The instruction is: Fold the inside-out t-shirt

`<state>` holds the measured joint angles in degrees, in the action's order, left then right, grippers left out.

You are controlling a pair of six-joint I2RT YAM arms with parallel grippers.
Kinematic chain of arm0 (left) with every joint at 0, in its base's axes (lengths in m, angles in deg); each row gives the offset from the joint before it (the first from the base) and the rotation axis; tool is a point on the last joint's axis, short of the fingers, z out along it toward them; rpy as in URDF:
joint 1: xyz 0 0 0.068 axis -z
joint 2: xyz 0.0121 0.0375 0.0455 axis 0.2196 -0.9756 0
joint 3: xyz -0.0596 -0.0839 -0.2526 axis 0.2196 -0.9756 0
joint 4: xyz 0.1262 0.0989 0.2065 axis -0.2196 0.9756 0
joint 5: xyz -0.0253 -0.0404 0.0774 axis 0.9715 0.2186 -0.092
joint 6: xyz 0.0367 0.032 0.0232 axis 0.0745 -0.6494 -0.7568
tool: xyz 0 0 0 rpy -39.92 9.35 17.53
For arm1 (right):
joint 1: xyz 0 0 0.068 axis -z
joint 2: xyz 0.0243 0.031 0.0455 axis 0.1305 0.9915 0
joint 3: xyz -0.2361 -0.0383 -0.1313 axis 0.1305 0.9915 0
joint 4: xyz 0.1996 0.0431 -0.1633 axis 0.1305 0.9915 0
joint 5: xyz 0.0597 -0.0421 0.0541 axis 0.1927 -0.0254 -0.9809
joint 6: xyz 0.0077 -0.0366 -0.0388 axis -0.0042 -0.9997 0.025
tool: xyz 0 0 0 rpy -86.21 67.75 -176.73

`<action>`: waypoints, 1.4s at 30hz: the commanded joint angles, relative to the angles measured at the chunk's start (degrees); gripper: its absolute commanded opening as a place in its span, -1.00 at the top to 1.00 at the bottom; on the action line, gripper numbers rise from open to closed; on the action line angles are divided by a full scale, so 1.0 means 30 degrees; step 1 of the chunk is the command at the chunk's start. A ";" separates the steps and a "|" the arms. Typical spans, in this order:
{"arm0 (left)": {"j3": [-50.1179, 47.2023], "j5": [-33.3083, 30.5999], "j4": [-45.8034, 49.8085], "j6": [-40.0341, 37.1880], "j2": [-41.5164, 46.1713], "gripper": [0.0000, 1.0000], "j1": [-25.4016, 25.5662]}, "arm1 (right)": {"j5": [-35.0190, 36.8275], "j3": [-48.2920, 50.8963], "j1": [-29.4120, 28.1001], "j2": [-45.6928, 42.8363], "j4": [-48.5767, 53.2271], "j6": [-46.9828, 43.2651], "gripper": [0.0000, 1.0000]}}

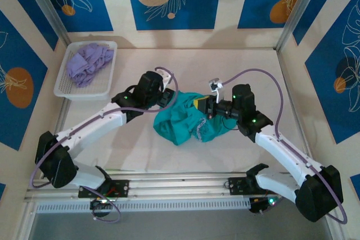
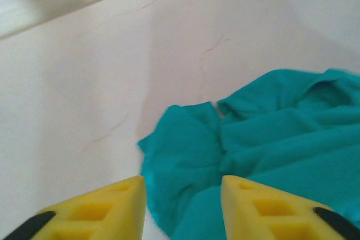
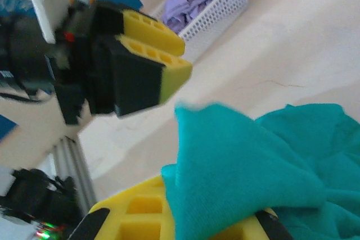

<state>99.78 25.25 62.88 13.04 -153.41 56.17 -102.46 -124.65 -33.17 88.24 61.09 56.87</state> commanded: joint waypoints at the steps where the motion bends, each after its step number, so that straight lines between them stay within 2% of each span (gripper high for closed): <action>1: -0.0745 -0.2565 0.0275 -0.0155 0.1411 0.03 0.1263 | -0.2027 0.0198 0.0558 0.0163 -0.1723 0.3053 1.00; 3: -0.1607 -0.1434 0.0351 0.0817 0.2502 -0.04 0.1522 | -0.1924 0.0122 0.0781 0.0380 -0.1611 0.3294 1.00; 5: -0.2642 0.0845 -0.0178 0.1759 0.3284 -0.12 0.1604 | -0.2050 0.0103 0.1046 0.0550 -0.1691 0.3420 1.00; 9: -0.3672 0.4960 -0.1320 0.2992 0.2956 -0.17 0.1676 | -0.2137 0.0056 0.1402 0.0572 -0.1720 0.3612 1.00; 11: -0.3465 0.5342 -0.1460 0.2985 0.2128 -0.18 0.1706 | -0.2257 0.0064 0.1518 0.0513 -0.1723 0.3605 1.00; 17: -0.1937 0.3533 -0.1591 0.2006 -0.0765 -0.32 0.1310 | -0.2595 0.0173 0.1814 -0.0200 -0.1290 0.3123 1.00; 20: -0.1251 0.4440 -0.2463 0.2052 -0.2165 -0.31 0.0754 | -0.2693 0.0473 0.1993 -0.0700 -0.1088 0.2738 1.00; 21: -0.1075 0.5076 -0.2915 0.2127 -0.2583 -0.26 0.0612 | -0.2810 0.0634 0.2085 -0.0866 -0.1145 0.2610 1.00; 23: -0.0715 0.6687 -0.3836 0.2325 -0.3218 -0.03 0.0379 | -0.2986 0.1000 0.2281 -0.1169 -0.1208 0.2326 1.00; 27: -0.1048 1.0215 -0.5981 0.2781 -0.2901 0.81 -0.0190 | -0.3191 0.1443 0.3046 -0.1902 -0.0557 0.1316 1.00; 28: -0.1503 1.1041 -0.6582 0.2744 -0.2392 0.96 -0.0300 | -0.3277 0.1488 0.3392 -0.2129 -0.0241 0.1126 1.00; 35: -0.4373 1.7660 -0.9559 0.3723 0.2381 1.00 -0.1292 | -0.4226 0.0968 0.5520 -0.2261 0.0856 0.1552 1.00; 40: -0.5976 2.1284 -1.3887 0.6160 0.4381 1.00 -0.2268 | -0.4541 0.0543 0.5076 -0.1777 0.1402 0.0659 1.00; 42: -0.5964 2.2208 -1.4644 0.6677 0.4512 1.00 -0.2550 | -0.3737 0.0340 0.4483 -0.1887 0.2249 -0.0280 0.88</action>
<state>82.81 82.40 28.26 28.56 -140.55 50.20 -114.52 -121.45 -18.46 82.77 63.91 59.98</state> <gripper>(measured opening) 0.049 0.076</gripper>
